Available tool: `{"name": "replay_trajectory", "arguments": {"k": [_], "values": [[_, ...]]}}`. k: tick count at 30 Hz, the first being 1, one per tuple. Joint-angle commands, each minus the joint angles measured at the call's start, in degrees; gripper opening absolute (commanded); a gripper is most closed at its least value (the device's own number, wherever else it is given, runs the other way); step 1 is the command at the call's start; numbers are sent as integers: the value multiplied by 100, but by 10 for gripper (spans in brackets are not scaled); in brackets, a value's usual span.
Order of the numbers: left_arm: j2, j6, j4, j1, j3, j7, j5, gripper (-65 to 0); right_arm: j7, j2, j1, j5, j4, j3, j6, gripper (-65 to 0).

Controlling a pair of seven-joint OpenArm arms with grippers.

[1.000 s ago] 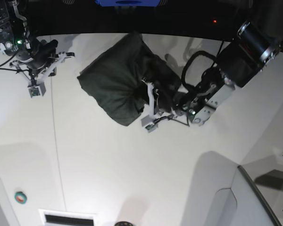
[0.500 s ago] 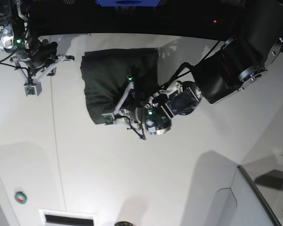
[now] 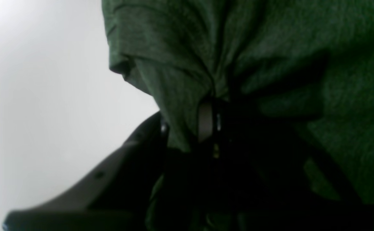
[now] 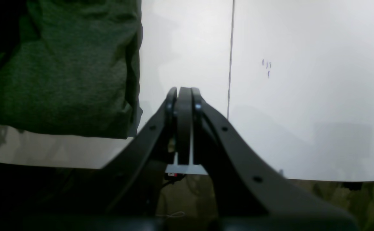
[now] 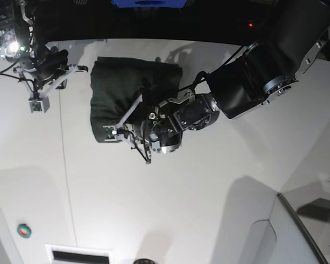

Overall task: Layout the t-shirt on the table in an organized manner, then fold the t-shirt properly
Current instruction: 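Fold the bundle edge over with the left gripper toward the right gripper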

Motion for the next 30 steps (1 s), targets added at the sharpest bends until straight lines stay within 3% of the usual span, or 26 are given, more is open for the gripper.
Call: {"name": "replay_trajectory", "arguments": {"k": [1,23,30], "values": [[76,11,42,-98,-13,9,0,-650,89,40,27,-21,117,32,10,-650],[76,11,42,-89,-13,44,0,-650,89,40,27,-21,117,32,10,-650],[155,11,130,-151,-74,695,-17,-650,89,40,27,-21,117,32,10,-650]]}}
